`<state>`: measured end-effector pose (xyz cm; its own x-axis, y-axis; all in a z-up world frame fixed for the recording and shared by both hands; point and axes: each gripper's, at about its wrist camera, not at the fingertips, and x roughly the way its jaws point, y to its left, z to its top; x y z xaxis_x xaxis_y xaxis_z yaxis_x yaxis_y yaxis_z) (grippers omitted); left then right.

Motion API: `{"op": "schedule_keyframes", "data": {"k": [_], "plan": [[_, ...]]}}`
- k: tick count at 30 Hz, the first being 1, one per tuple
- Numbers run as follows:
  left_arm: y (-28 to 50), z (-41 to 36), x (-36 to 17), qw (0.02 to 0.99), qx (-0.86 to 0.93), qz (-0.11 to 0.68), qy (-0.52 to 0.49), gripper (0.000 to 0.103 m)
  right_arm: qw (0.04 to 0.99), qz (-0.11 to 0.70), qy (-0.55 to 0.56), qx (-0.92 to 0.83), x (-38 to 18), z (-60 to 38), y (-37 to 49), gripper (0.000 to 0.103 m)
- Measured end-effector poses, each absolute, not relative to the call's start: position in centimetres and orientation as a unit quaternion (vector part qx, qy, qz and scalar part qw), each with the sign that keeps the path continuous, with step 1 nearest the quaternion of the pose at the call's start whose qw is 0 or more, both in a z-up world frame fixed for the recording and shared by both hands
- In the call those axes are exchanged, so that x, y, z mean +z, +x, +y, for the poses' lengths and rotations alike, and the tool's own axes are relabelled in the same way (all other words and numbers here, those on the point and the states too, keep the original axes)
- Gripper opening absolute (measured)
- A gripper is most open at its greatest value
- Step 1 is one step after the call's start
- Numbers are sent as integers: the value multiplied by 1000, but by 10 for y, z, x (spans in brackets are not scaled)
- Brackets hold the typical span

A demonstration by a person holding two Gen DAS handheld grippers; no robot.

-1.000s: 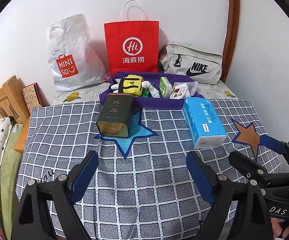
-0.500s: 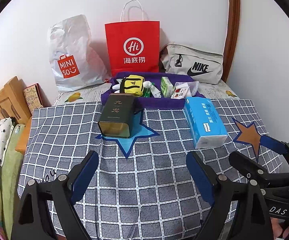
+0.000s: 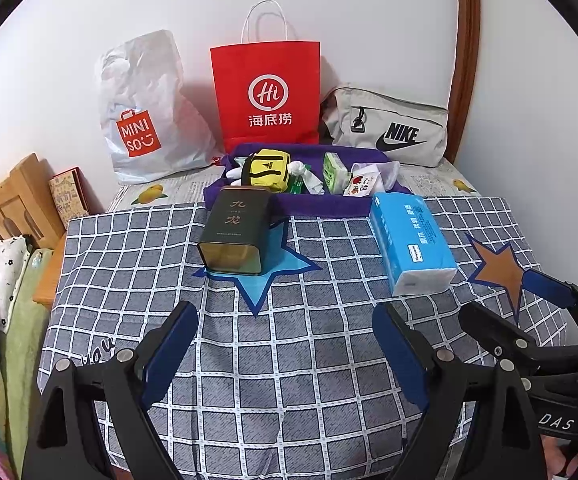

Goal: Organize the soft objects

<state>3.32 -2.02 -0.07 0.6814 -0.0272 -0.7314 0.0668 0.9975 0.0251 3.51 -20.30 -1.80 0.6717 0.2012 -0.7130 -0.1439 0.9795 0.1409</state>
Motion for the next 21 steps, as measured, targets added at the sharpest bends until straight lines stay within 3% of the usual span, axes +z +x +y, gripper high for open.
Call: {"op": "schedule_keyframes", "data": {"k": [21], "plan": [[35, -19, -1, 919, -28, 393, 19, 89, 912, 396, 37, 99, -19, -203, 37, 97]]}}
